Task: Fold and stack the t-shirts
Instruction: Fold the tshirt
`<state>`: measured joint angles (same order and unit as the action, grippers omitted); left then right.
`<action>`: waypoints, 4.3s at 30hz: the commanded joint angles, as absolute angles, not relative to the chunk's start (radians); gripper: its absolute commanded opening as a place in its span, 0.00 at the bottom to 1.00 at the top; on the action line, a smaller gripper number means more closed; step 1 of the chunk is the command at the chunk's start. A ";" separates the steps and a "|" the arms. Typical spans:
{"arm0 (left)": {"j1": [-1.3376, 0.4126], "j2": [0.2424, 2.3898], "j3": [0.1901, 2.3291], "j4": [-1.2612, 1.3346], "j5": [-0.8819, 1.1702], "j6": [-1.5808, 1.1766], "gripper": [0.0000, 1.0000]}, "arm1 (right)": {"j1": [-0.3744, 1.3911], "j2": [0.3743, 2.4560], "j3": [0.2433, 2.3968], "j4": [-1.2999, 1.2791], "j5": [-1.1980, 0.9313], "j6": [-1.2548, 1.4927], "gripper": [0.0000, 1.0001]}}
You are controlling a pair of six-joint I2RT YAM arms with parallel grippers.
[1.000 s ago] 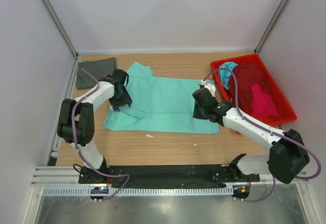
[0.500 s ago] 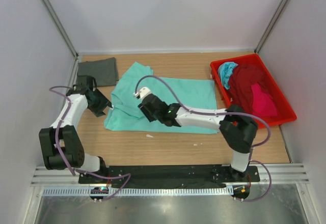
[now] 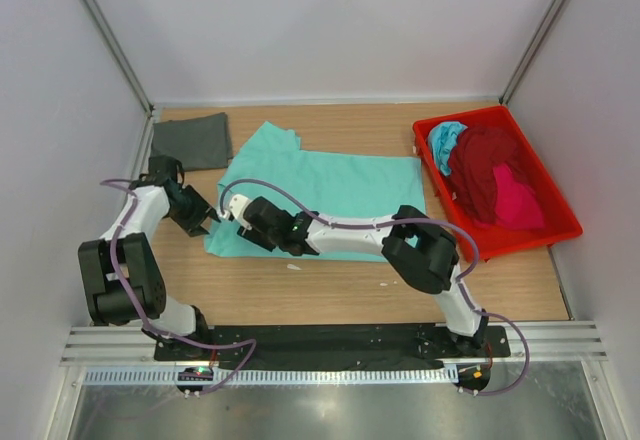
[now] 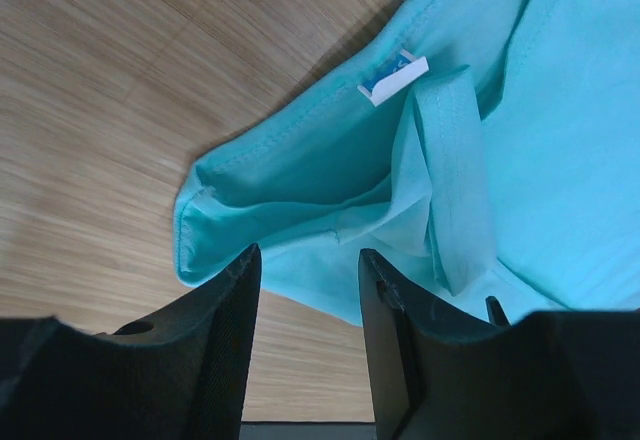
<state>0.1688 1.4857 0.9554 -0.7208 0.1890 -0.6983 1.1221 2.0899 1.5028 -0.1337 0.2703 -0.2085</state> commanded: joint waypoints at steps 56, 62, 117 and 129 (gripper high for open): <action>0.026 1.477 0.928 -0.632 0.149 -0.756 0.45 | 0.942 1.849 1.421 -0.242 0.476 0.380 0.26; 0.026 1.554 0.920 -0.670 0.016 -0.769 0.46 | 0.904 1.755 1.326 -0.284 0.476 0.422 0.26; -0.032 1.210 0.837 -0.810 -0.115 -0.859 0.44 | 0.716 1.152 0.673 -0.629 0.543 0.826 0.26; -0.029 1.425 1.244 -0.424 0.047 -0.482 0.59 | 0.350 1.310 1.047 -0.376 0.161 0.381 0.36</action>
<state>-0.0322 1.3170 1.1965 -0.6163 -0.0715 -0.6506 0.4580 1.2327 0.9627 -0.4828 0.3389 0.5331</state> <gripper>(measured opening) 0.580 0.363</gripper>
